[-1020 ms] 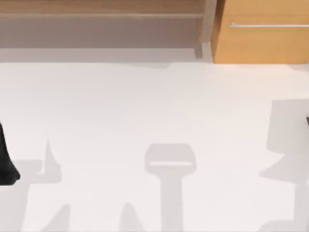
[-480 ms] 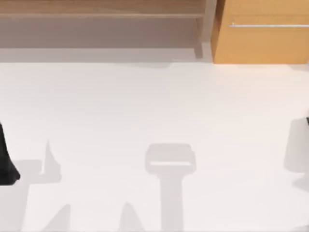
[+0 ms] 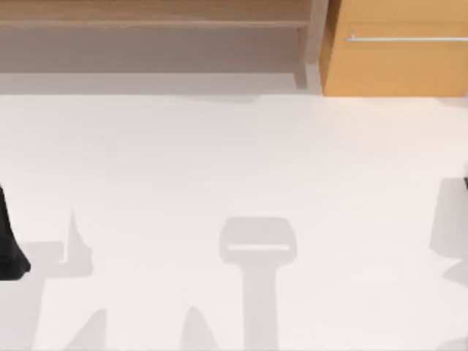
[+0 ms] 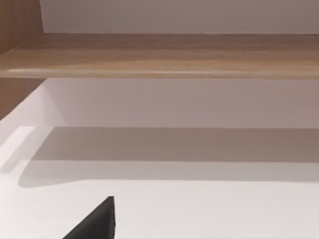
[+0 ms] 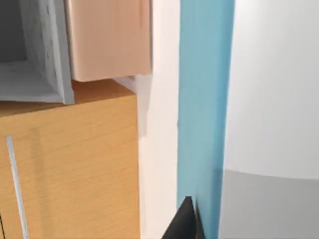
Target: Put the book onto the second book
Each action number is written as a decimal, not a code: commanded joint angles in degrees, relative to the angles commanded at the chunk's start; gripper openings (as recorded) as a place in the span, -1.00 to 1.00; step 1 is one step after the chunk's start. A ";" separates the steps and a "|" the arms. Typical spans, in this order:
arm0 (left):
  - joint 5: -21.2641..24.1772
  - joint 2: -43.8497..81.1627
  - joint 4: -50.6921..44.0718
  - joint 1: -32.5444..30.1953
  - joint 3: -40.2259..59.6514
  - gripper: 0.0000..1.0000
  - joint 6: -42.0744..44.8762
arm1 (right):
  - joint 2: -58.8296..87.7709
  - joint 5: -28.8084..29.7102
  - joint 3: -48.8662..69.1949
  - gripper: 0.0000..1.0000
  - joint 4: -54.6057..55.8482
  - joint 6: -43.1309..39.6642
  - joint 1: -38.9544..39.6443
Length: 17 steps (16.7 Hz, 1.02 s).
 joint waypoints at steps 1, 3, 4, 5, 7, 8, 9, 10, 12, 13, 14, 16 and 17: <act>0.00 0.00 0.00 0.00 0.00 1.00 0.00 | 0.00 0.00 0.00 -1.00 0.00 0.00 0.00; 0.00 0.00 0.00 0.00 0.00 1.00 0.00 | 0.00 0.00 0.00 -0.70 0.00 0.00 0.00; 0.00 0.00 0.00 0.00 0.00 1.00 0.00 | 0.00 0.00 0.00 -0.55 0.00 0.00 0.00; 0.00 0.00 0.00 0.00 0.00 1.00 0.00 | 0.00 0.00 0.00 -0.40 0.00 0.00 0.00; 0.00 0.00 0.00 0.00 0.00 1.00 0.00 | 0.00 0.00 0.00 -0.10 0.00 0.00 0.00; 0.00 0.00 0.00 0.00 0.00 1.00 0.00 | 0.00 0.00 0.00 0.06 0.00 0.00 0.00; 0.00 0.00 0.00 0.00 0.00 1.00 0.00 | 0.00 0.00 0.00 0.21 0.00 0.00 0.00; 0.00 0.00 0.00 0.00 0.00 1.00 0.00 | 0.00 0.00 0.00 0.36 0.00 0.00 0.00; 0.00 0.00 0.00 0.00 0.00 1.00 0.00 | 0.00 0.00 0.00 0.66 0.00 0.00 0.00; 0.00 0.00 0.00 0.00 0.00 1.00 0.00 | 0.00 0.00 0.00 0.81 0.00 0.00 0.00; 0.00 0.00 0.00 0.00 0.00 1.00 0.00 | 0.00 0.00 0.00 0.96 0.00 0.00 0.00; 0.00 0.00 0.00 0.00 0.00 1.00 0.00 | 0.00 0.00 0.00 1.00 0.00 0.00 0.00; 0.00 0.00 0.00 0.00 0.00 1.00 0.00 | 0.00 0.00 0.00 1.00 0.00 0.00 0.00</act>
